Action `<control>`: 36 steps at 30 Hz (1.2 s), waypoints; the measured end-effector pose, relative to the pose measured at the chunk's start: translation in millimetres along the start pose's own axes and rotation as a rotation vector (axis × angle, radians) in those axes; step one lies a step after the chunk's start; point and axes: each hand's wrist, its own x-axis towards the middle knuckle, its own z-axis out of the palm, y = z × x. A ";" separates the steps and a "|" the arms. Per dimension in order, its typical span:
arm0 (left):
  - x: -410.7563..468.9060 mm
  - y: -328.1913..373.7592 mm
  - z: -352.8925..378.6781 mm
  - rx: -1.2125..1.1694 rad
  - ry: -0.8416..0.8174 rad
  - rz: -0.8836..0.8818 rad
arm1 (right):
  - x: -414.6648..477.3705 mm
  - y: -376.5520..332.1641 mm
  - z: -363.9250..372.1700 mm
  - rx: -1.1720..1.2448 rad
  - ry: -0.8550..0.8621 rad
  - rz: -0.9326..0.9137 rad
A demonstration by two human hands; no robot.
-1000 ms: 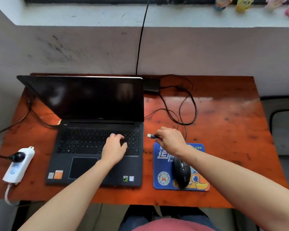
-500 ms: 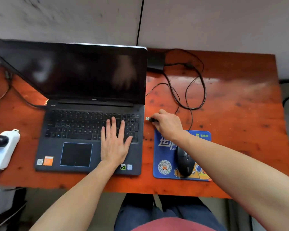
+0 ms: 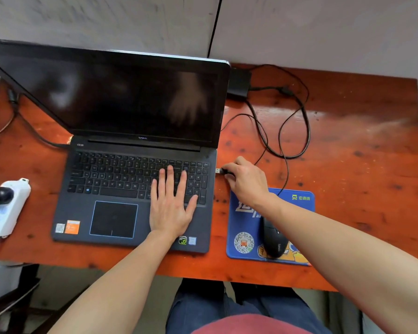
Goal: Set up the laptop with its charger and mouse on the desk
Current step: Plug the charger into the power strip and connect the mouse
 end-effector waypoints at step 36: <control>0.6 -1.0 3.9 -0.004 0.010 0.022 | 8.1 -13.0 6.4 -0.060 -0.013 -0.063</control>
